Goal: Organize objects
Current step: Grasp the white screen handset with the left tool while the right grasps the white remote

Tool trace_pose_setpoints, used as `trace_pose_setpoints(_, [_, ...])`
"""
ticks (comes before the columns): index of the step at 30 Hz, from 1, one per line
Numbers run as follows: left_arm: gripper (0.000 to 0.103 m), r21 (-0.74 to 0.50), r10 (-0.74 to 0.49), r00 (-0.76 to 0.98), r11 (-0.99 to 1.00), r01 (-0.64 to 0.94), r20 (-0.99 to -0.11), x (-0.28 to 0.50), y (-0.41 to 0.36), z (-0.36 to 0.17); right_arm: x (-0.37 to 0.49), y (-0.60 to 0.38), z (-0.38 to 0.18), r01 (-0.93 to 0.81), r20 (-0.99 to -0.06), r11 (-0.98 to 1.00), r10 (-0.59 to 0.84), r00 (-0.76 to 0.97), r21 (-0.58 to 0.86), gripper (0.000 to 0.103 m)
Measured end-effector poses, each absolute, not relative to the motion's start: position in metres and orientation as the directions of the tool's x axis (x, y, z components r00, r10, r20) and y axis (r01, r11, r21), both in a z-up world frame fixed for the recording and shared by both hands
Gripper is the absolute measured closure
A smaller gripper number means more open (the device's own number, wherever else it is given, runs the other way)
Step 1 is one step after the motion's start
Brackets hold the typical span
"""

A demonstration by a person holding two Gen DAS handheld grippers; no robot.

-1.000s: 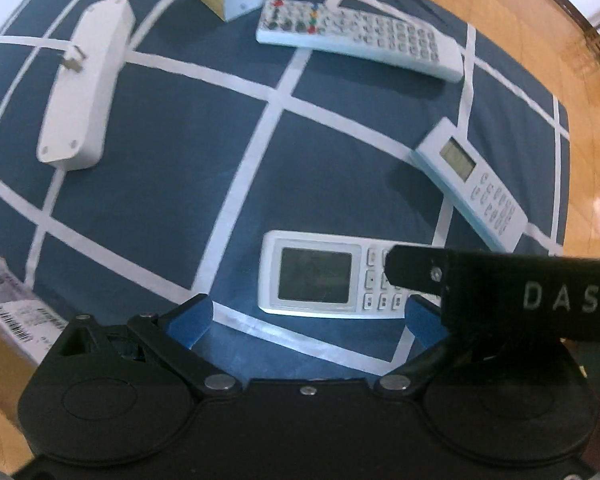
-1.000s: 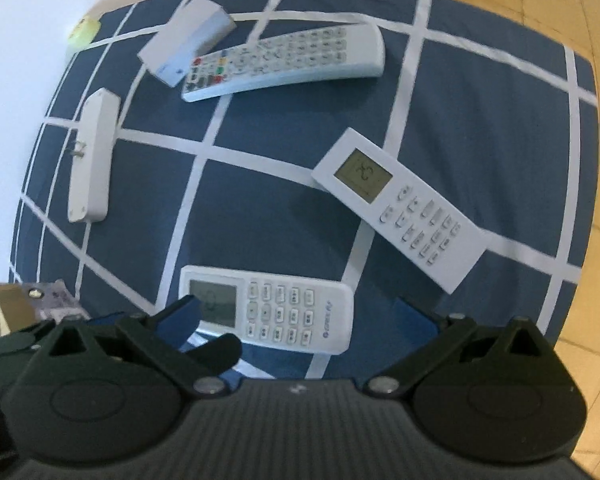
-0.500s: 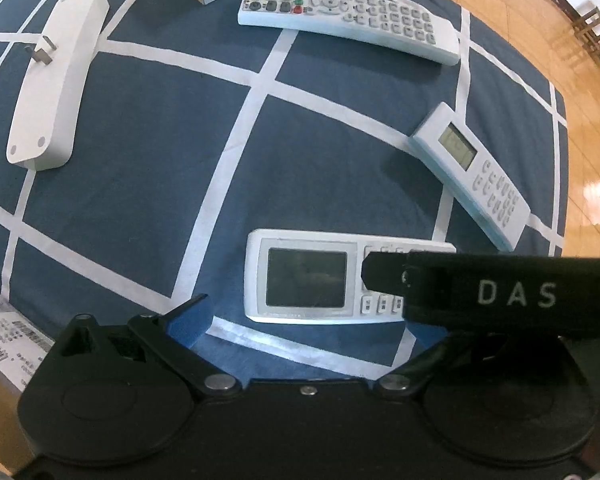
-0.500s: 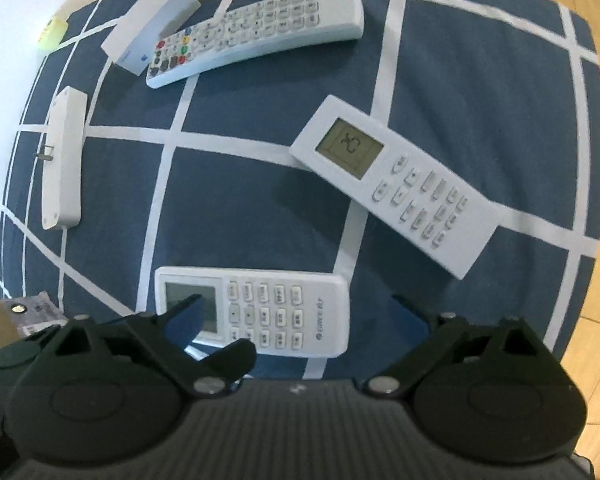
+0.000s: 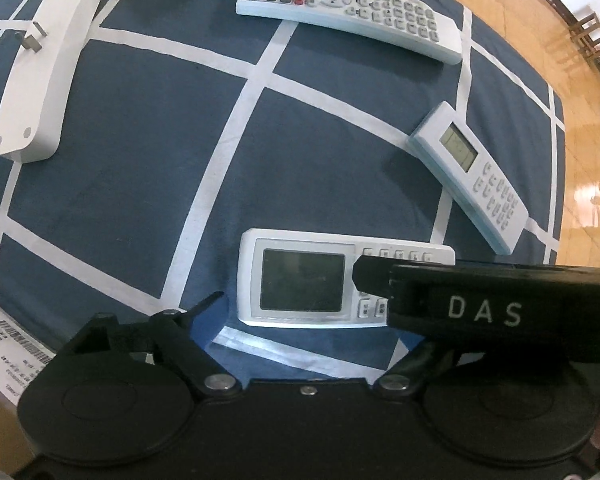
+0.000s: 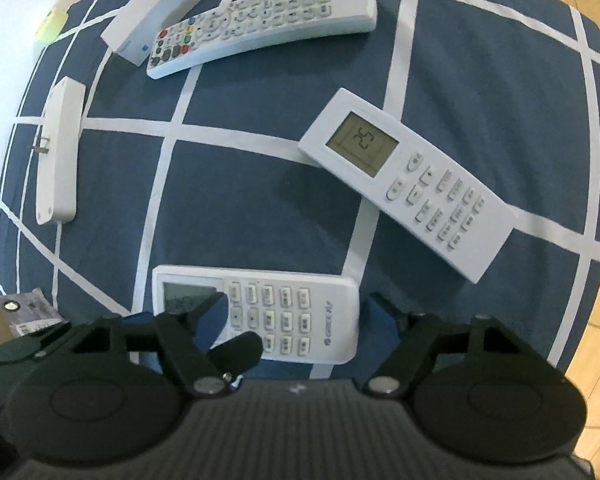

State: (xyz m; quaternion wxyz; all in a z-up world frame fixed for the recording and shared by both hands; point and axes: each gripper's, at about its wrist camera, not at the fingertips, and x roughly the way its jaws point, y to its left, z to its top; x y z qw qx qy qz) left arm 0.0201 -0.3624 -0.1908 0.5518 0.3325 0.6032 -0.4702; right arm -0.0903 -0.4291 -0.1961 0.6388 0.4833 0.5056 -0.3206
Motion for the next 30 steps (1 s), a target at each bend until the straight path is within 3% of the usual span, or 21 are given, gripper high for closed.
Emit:
trace_pose_setpoints(3, [0.025, -0.21, -0.119, -0.18, 0.345, 0.915, -0.976, 0.021, -0.362, -0.191, -0.089, -0.429, -0.195, 0.895, -0.957, 0.338, 0.068, 0.283, 0.289, 0.034])
trace_pose_setpoints(14, [0.027, -0.193, -0.124, -0.158, 0.364, 0.911, -0.98, 0.021, -0.357, -0.184, -0.083, -0.427, -0.192, 0.881, -0.957, 0.377, 0.068, 0.282, 0.286, 0.035])
trace_pose_setpoints(30, [0.028, -0.141, -0.217, -0.048, 0.436, 0.889, -0.975, 0.027, -0.331, -0.123, -0.07, -0.413, -0.142, 0.806, -0.933, 0.493, 0.03, 0.359, 0.326, 0.034])
